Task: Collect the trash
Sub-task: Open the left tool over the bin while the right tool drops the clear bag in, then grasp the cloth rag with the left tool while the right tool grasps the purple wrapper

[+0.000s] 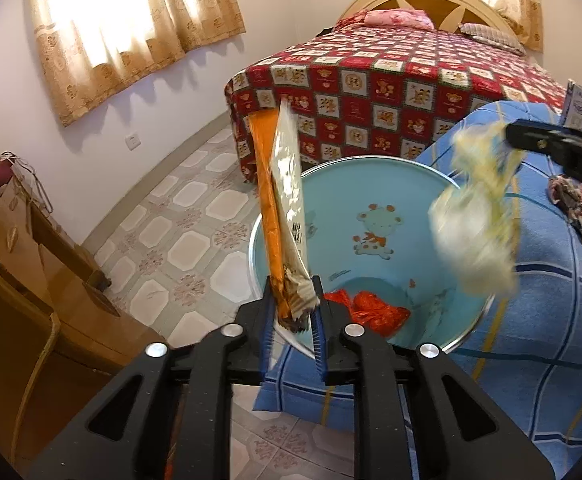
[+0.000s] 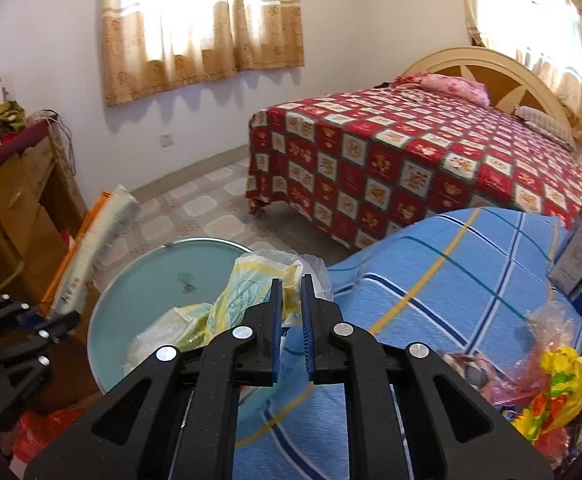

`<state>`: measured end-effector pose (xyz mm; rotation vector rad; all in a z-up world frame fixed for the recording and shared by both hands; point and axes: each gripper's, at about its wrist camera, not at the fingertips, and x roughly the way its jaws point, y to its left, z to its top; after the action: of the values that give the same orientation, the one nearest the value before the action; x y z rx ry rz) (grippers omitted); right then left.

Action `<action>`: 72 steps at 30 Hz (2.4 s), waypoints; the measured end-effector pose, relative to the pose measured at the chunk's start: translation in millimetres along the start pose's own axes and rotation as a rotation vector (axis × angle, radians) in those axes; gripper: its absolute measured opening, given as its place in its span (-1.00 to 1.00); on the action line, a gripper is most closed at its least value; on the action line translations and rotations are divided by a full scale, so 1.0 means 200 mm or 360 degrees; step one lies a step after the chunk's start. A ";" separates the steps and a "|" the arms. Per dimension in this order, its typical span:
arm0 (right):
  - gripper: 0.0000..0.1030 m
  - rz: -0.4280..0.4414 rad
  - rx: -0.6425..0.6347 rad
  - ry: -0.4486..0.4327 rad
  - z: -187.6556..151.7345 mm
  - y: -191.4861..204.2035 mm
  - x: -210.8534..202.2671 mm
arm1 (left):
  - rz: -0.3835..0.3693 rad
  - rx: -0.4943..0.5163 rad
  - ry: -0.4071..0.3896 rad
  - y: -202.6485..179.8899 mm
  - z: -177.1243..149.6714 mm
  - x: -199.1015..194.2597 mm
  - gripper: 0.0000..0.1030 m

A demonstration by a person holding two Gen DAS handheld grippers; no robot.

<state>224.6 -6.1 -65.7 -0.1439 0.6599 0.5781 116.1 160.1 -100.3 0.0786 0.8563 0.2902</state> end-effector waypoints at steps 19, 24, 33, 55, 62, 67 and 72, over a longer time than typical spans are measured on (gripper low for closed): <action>0.09 -0.0179 0.0075 -0.0067 -0.26 -0.26 -0.45 | -0.0138 0.0071 -0.0033 -0.22 -0.05 -0.05 0.34; 0.22 -0.0390 0.0199 -0.0081 -0.44 -0.50 -0.70 | -0.0214 0.0185 -0.0033 -0.42 -0.08 -0.07 0.35; 0.30 -0.0638 0.0446 -0.0020 -0.80 -0.83 -0.92 | -0.0369 0.0310 -0.0098 -0.83 -0.04 -0.14 0.35; 0.51 -0.0716 0.0703 -0.0094 -0.99 -1.04 -1.05 | -0.0555 0.0422 -0.0101 -1.28 0.10 -0.05 -0.74; 0.60 -0.0551 0.0568 -0.0095 -0.84 -0.82 -0.93 | -0.0554 0.0414 -0.0203 -1.12 0.07 -0.21 -0.75; 0.61 -0.0552 0.0441 0.0054 -0.85 -0.75 -0.83 | -0.0552 0.0402 -0.0207 -1.02 0.03 -0.24 -0.75; 0.61 -0.0772 0.0437 0.0129 -0.97 -0.87 -0.96 | -0.0546 0.0394 -0.0214 -0.92 0.00 -0.26 -0.75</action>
<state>93.5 -299.4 -108.3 -0.0660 0.7451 0.0135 125.3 -31.4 -95.6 0.1770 0.7540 -0.1428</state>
